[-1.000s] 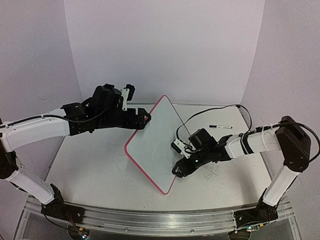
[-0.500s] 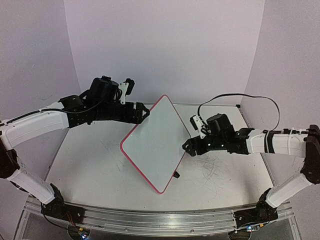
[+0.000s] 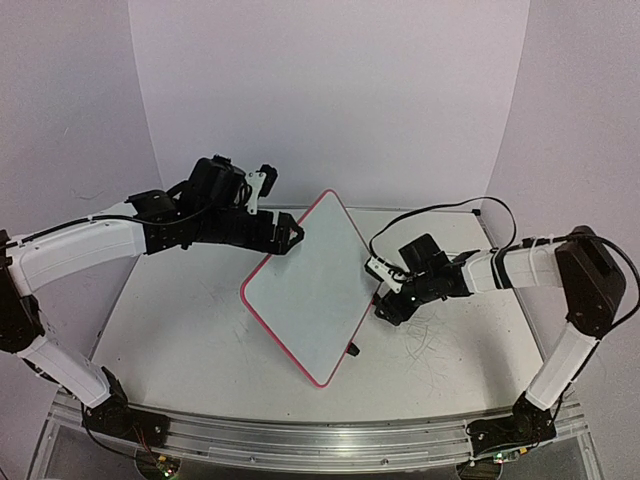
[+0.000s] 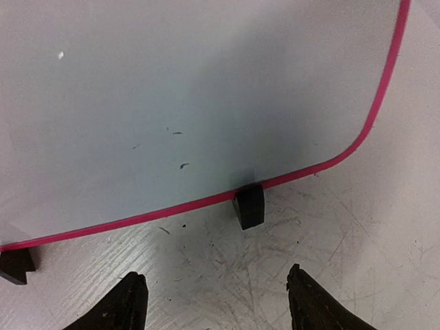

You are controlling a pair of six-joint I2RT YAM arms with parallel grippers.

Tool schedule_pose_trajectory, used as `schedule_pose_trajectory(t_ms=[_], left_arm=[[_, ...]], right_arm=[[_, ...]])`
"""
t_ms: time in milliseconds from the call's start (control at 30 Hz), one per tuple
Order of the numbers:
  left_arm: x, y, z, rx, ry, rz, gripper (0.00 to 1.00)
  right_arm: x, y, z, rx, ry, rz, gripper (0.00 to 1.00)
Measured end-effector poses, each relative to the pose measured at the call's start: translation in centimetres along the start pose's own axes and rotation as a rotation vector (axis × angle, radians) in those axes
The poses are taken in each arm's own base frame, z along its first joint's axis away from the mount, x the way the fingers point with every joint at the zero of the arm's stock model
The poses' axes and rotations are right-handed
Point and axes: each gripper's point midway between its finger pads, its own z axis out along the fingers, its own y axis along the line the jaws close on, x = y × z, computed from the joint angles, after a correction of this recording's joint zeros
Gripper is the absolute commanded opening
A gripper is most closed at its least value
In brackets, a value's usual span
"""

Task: Write a sentence on the whiteboard
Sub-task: Adjust the whiteboard stand at the center of the board.

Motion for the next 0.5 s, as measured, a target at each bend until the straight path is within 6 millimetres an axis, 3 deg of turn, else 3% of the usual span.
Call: schedule_pose_trajectory(t_ms=[267,500], left_arm=[[0.1,-0.1,0.0,0.007,0.004,0.023,0.98],[-0.3,0.6,0.0,0.009,-0.001,0.012,0.98]], right_arm=[[-0.3,-1.1,3.8,0.008,0.053,0.009,0.59],[-1.6,-1.0,4.6,-0.037,0.052,0.056,0.38]])
